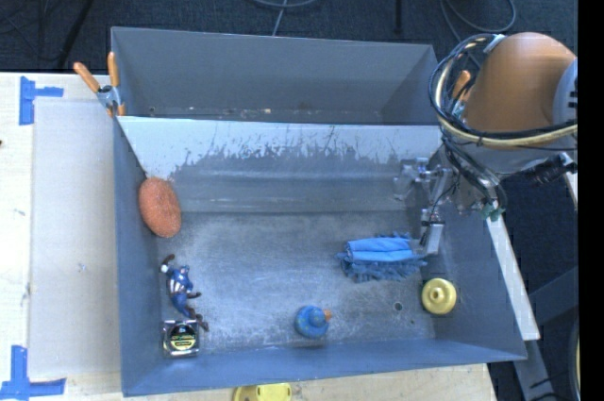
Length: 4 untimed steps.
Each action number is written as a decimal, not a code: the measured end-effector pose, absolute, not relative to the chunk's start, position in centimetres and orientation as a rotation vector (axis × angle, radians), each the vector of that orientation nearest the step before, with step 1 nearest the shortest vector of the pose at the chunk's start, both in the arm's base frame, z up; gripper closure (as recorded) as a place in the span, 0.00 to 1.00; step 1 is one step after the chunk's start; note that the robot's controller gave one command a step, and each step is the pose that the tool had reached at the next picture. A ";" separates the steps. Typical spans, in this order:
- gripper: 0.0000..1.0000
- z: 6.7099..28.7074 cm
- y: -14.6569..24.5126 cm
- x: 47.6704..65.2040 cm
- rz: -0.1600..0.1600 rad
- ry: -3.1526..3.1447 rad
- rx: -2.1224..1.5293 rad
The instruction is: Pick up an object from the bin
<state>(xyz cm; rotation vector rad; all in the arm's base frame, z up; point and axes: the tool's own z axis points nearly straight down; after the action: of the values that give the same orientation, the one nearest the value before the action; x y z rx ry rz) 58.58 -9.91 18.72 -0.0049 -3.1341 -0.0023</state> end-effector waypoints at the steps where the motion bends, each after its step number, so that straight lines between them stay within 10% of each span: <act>1: 0.00 19.2 -9.9 58.7 -0.001 -3.141 -0.002; 3: 0.00 9.4 -9.1 55.5 -0.001 -3.142 0.030; 4: 1.00 6.9 -7.9 50.4 -0.001 -3.139 -0.069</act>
Offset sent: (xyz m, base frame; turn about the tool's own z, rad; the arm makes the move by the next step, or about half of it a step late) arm -0.0379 0.0029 -0.0774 -0.0335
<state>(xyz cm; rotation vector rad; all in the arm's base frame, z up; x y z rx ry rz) 50.40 -7.90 6.91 -0.0691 -3.1391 -0.0010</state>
